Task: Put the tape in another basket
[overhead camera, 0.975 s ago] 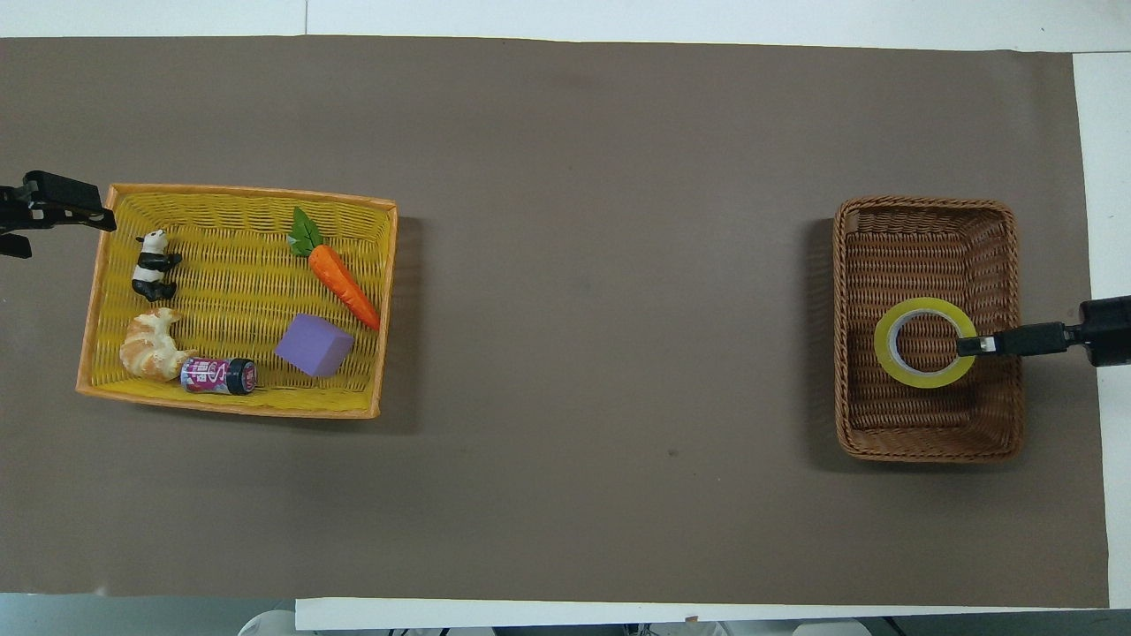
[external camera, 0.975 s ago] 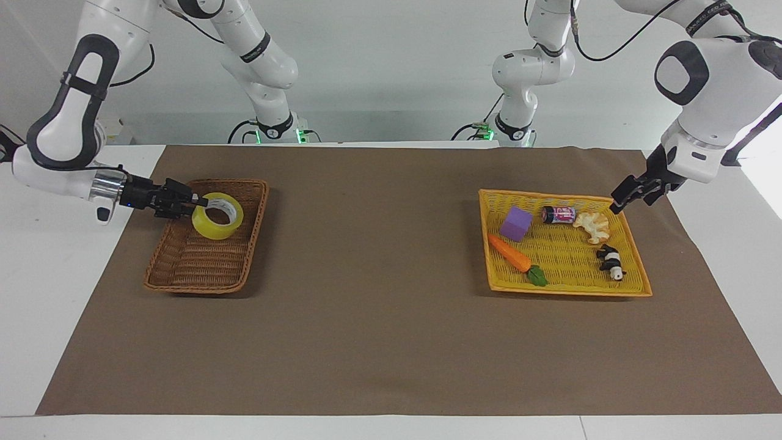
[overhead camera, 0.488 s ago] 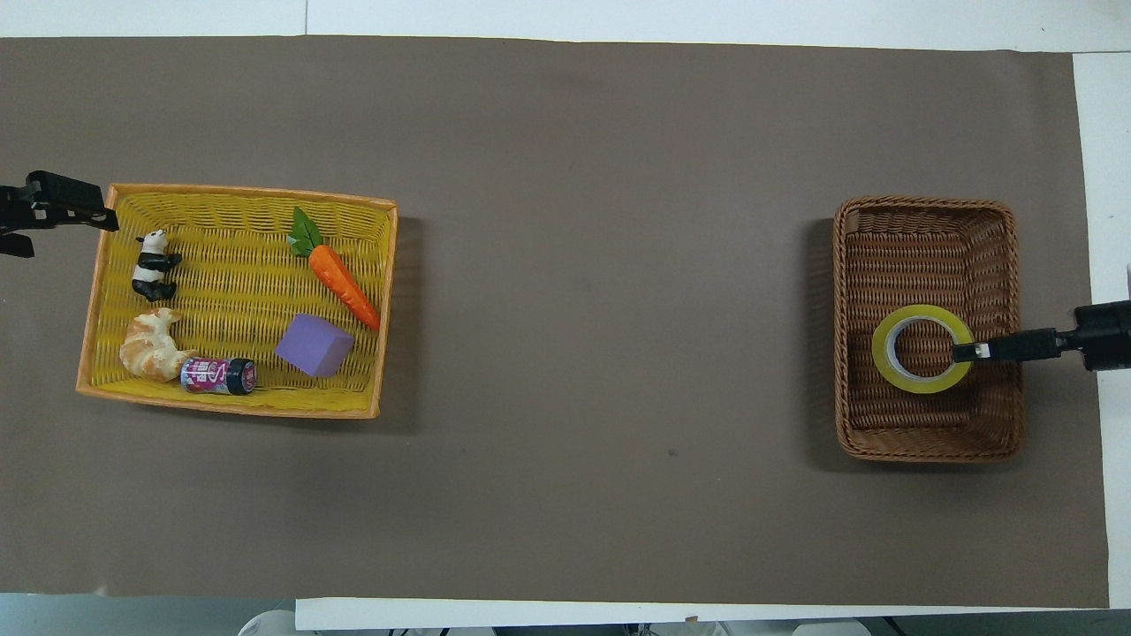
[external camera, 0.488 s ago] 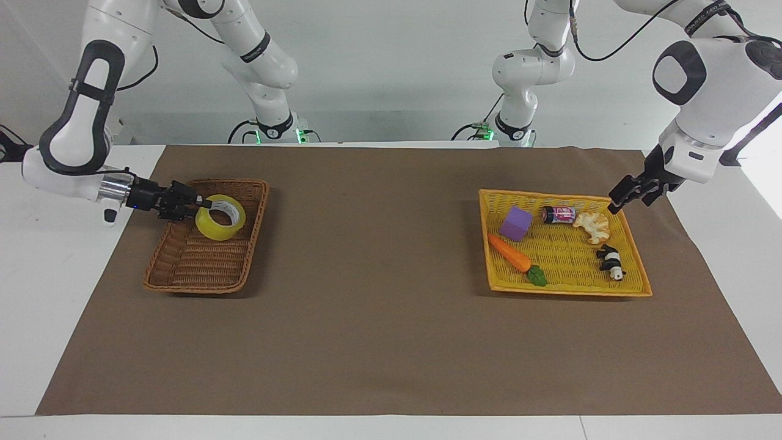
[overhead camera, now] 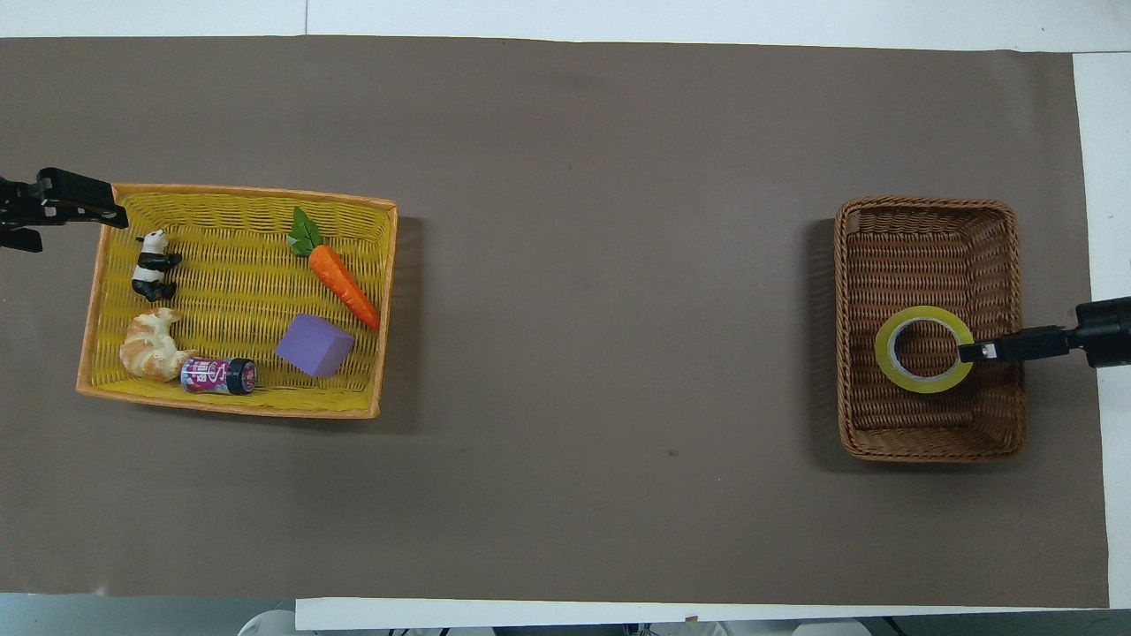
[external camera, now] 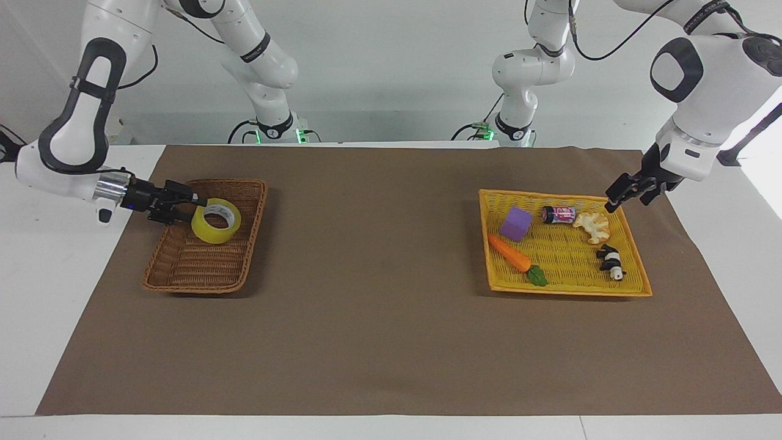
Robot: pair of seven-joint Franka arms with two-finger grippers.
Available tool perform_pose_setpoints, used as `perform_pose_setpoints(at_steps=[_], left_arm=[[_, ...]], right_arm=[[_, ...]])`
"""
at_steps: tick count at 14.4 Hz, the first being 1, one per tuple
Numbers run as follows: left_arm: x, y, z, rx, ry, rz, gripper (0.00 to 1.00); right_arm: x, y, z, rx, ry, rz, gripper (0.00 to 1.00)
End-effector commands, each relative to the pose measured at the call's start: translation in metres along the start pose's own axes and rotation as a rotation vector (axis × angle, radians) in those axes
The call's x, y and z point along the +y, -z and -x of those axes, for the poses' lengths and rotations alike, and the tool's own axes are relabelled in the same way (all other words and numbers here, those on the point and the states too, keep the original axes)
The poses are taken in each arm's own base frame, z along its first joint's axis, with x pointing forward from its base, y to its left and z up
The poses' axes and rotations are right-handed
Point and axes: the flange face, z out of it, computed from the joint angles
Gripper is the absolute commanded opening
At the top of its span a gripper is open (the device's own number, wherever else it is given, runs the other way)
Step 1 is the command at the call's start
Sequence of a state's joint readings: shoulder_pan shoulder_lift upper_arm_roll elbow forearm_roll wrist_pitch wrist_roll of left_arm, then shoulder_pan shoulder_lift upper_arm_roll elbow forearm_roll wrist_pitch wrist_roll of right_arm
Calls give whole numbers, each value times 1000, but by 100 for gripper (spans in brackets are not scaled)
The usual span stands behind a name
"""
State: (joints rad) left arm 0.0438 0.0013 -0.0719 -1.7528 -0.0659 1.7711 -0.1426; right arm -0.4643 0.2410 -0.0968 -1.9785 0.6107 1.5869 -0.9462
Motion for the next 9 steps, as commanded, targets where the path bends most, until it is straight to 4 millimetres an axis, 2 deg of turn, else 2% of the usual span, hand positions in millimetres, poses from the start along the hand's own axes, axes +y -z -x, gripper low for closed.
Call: perform_pose_setpoints(at_steps=[1, 4, 7, 9], left_arm=[[9, 20, 7, -37, -33, -20, 100], [19, 31, 11, -59, -56, -29, 100], [19, 31, 9, -68, -67, -27, 100], [20, 29, 11, -88, -114, -31, 100]], right_arm=[[-39, 25, -24, -37, 89, 115, 100], [-88, 46, -44, -59, 104, 250, 100], [-140, 61, -63, -93, 79, 401, 100], [-180, 68, -69, -105, 56, 502, 100]])
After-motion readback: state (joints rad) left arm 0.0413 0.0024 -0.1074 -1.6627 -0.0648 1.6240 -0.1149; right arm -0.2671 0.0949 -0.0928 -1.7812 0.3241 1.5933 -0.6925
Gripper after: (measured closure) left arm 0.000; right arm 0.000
